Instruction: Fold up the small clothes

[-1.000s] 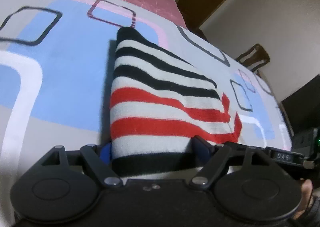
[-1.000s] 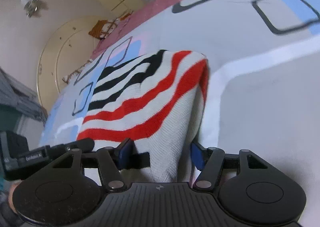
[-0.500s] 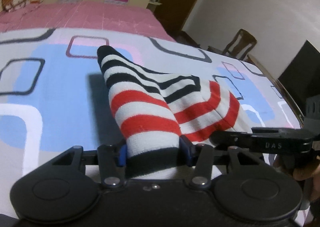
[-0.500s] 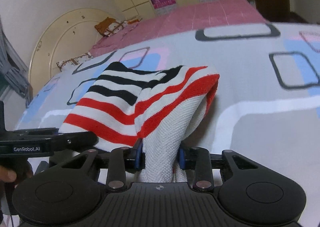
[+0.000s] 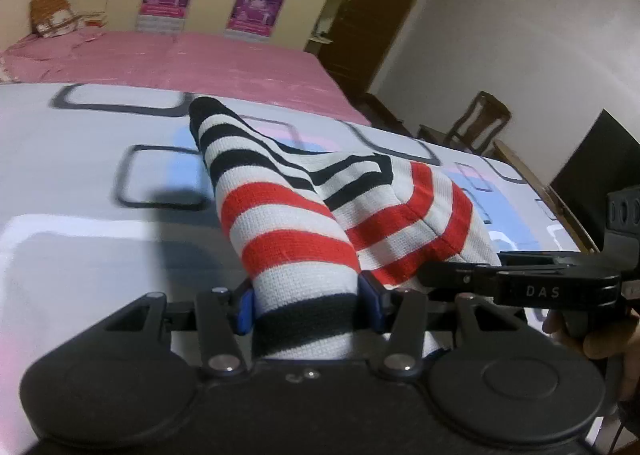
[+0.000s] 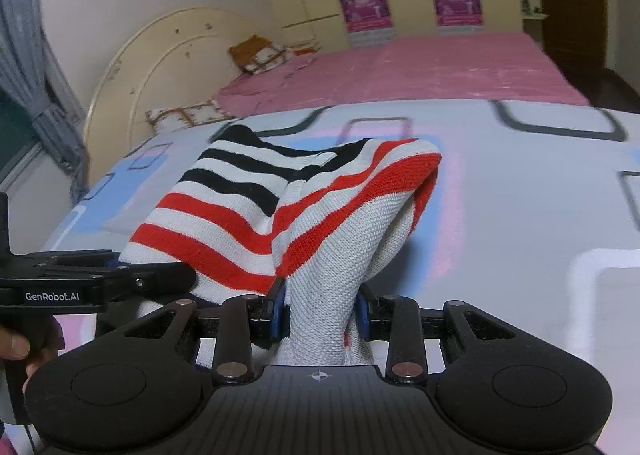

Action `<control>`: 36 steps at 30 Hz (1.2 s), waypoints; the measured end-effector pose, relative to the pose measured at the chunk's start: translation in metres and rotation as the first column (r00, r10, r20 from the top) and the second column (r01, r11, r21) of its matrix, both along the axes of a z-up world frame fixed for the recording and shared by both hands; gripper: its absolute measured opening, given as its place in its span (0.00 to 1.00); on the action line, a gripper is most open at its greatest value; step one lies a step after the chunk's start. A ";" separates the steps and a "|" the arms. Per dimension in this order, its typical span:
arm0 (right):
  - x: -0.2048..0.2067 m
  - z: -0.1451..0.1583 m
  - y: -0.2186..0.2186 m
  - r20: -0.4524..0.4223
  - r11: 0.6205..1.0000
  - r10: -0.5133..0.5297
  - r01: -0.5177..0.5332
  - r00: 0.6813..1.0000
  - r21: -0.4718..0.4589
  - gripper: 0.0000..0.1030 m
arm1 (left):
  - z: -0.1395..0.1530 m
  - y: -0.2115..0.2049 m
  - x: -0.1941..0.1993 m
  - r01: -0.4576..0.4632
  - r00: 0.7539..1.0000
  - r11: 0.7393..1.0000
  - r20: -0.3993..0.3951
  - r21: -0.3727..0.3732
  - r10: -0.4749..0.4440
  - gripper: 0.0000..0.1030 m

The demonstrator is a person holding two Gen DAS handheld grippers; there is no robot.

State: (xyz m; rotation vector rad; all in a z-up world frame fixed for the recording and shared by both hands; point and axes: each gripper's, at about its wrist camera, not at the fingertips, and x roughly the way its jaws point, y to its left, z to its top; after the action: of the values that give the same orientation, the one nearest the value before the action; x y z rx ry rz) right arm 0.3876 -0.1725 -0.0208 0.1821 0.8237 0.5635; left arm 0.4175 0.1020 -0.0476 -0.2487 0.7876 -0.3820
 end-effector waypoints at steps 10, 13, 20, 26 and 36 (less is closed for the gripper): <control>-0.004 -0.031 0.128 -0.060 0.998 0.050 -0.048 0.997 0.032 0.33 | -0.029 0.114 -0.005 -0.036 0.998 0.999 -0.046 0.005 0.036 0.48; 0.005 -0.066 0.145 -0.107 1.000 0.016 -0.018 0.994 -0.017 0.37 | -0.065 0.140 0.004 -0.067 0.991 0.998 -0.112 0.014 0.069 0.68; 0.021 -0.085 0.136 -0.179 0.999 -0.013 0.020 0.984 0.041 0.43 | -0.070 0.144 -0.001 -0.092 0.993 0.996 -0.068 0.006 0.092 0.81; 0.019 -0.043 0.122 -0.051 0.996 -0.084 0.085 0.995 0.013 0.45 | -0.036 0.179 -0.018 -0.179 0.983 0.983 0.042 -0.032 0.181 0.70; 0.043 -0.077 0.170 -0.069 0.986 -0.034 0.023 0.997 -0.162 0.02 | -0.059 0.121 0.005 0.045 0.998 0.981 0.024 0.188 -0.050 0.50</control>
State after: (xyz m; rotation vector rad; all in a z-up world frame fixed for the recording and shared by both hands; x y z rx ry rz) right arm 0.4308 -0.0023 -0.0981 0.0656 0.9306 0.4628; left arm 0.4225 0.2233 -0.1070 -0.0485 0.7972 -0.3528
